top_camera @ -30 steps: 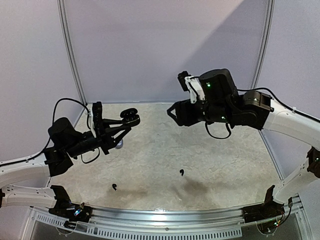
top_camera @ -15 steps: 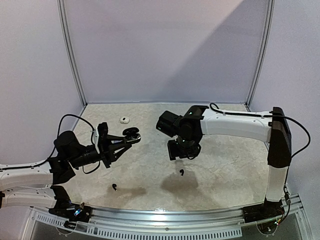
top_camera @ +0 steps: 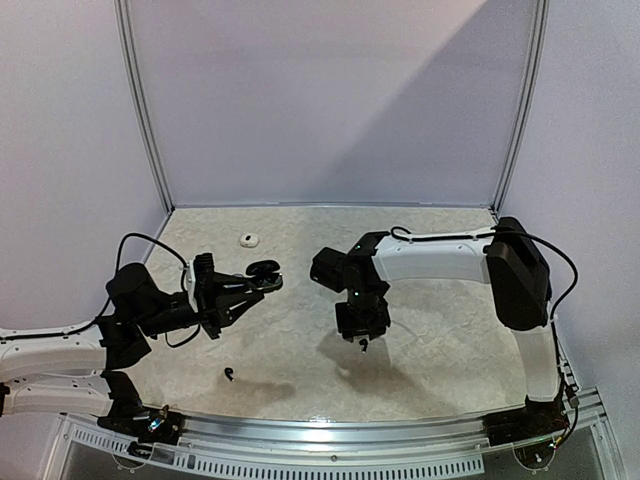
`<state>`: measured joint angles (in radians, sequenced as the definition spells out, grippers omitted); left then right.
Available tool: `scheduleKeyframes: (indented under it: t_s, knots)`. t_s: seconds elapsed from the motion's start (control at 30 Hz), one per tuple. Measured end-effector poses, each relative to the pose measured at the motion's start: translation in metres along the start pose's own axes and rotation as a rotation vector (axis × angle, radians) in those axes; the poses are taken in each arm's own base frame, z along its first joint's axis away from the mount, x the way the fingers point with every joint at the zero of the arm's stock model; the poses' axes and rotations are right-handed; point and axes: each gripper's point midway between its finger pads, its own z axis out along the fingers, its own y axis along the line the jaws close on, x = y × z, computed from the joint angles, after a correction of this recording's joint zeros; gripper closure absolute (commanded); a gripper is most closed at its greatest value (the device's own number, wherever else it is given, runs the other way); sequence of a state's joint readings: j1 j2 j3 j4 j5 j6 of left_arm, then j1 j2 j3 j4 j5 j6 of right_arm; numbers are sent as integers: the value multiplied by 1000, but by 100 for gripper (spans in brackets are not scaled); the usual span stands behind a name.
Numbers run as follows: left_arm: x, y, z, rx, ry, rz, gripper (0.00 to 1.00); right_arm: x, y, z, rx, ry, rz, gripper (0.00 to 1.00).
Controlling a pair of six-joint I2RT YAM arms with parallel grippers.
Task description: Insert the wireless bluetooth earbuds into the charging case
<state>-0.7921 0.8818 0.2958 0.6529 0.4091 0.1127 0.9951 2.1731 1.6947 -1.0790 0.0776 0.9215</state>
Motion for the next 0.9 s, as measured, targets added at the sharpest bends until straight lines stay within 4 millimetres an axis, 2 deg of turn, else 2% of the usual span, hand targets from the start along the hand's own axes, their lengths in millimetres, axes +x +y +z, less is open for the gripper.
scheduleKeyframes:
  t_s: [0.47, 0.77, 0.9]
  knots:
    - [0, -2, 0, 12, -1, 11, 100, 6, -4, 10, 9, 36, -5, 78]
    - [0, -3, 0, 17, -2, 11, 100, 7, -7, 12, 16, 42, -22, 76]
    - [0, -4, 0, 21, -2, 11, 100, 7, -7, 13, 13, 42, -31, 84]
